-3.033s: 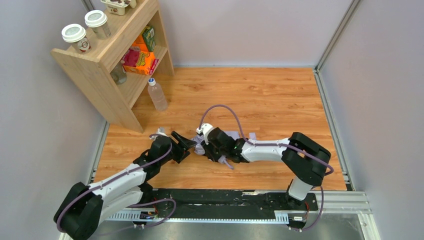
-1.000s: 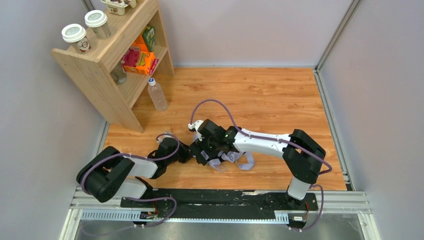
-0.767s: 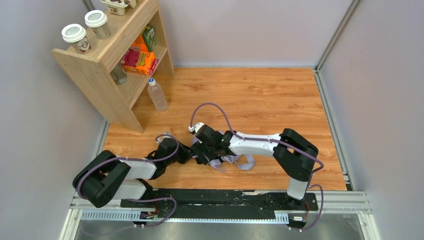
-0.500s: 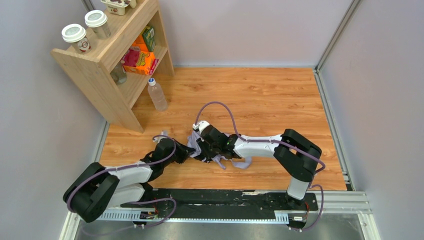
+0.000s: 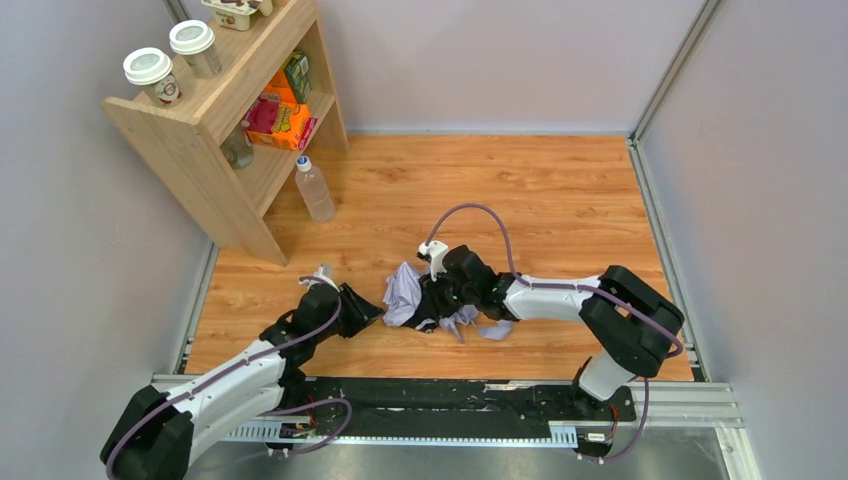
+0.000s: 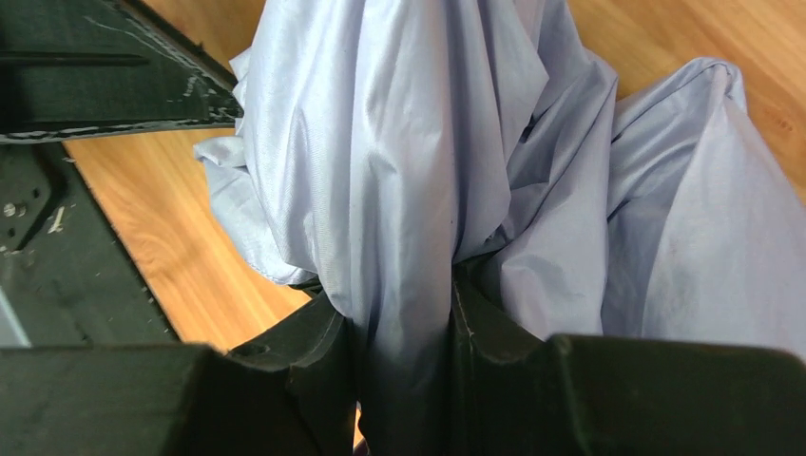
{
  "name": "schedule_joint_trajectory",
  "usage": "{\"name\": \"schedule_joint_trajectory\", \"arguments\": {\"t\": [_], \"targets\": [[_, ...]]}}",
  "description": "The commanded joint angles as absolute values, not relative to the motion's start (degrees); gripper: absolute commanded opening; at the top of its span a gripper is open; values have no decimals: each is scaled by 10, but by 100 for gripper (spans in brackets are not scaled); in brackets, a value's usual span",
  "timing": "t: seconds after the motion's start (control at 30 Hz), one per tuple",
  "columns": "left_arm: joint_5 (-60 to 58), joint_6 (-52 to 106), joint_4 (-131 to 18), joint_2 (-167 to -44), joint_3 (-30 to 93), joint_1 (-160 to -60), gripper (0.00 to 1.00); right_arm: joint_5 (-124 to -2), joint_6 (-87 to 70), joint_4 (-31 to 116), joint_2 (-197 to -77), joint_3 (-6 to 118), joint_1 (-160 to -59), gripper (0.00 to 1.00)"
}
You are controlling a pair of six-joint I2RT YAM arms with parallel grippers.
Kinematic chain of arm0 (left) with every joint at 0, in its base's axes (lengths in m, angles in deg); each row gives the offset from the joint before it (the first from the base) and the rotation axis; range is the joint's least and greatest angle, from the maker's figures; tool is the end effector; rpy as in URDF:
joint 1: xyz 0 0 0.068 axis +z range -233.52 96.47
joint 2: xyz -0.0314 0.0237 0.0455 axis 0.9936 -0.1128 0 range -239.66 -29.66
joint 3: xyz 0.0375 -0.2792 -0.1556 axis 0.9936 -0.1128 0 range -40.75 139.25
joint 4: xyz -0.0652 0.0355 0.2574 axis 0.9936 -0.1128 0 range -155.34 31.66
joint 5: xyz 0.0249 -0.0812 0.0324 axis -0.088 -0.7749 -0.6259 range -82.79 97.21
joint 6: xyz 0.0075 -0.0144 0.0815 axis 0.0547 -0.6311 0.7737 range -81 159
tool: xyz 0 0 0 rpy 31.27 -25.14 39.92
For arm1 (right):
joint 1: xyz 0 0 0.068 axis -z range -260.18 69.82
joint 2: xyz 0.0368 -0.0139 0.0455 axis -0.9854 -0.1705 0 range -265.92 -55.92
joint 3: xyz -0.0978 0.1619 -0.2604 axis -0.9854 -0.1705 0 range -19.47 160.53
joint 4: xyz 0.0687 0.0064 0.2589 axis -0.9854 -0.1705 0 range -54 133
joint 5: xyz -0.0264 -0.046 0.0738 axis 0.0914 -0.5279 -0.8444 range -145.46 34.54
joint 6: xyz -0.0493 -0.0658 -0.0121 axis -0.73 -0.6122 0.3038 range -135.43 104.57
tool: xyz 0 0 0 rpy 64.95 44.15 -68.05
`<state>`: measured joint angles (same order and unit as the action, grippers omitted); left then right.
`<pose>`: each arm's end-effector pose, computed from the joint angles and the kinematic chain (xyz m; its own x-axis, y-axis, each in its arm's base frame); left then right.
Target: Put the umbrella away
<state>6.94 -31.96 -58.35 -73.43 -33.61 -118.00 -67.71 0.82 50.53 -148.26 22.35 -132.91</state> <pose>0.1222 -0.0843 0.1413 -0.6985 -0.6670 -0.2591 -0.2794 0.5876 -0.7593 0.1969 0.2842 0.1726 -0.6403 -0.3898 -0.6619 -0.7213 0.6014 0.3436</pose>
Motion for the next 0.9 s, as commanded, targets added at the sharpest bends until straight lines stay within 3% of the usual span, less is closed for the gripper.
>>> {"name": "schedule_joint_trajectory", "arguments": {"t": [0.0, 0.1, 0.23, 0.33, 0.67, 0.73, 0.87], "targets": [[38, -283, -587, -757, -326, -1182, 40, -761, 16, 489, -1452, 223, -1320, 0], [15, -254, -598, -779, -293, -1178, 30, -728, 4, 464, -1431, 230, -1315, 0], [-5, -217, -538, -684, -297, -1177, 38, -622, -34, 377, -1400, 255, -1315, 0], [25, -198, -630, -624, -267, -1177, 44, -535, -74, 334, -1378, 278, -1314, 0], [70, -169, -722, -565, -197, -1176, 45, -195, -230, 267, -1394, 416, -1319, 0], [108, -165, -760, -563, -178, -1176, 43, -69, -313, 301, -1432, 443, -1336, 0], [147, -168, -819, -524, -164, -1176, 43, 106, -559, 526, -1528, 427, -1353, 0]]}}
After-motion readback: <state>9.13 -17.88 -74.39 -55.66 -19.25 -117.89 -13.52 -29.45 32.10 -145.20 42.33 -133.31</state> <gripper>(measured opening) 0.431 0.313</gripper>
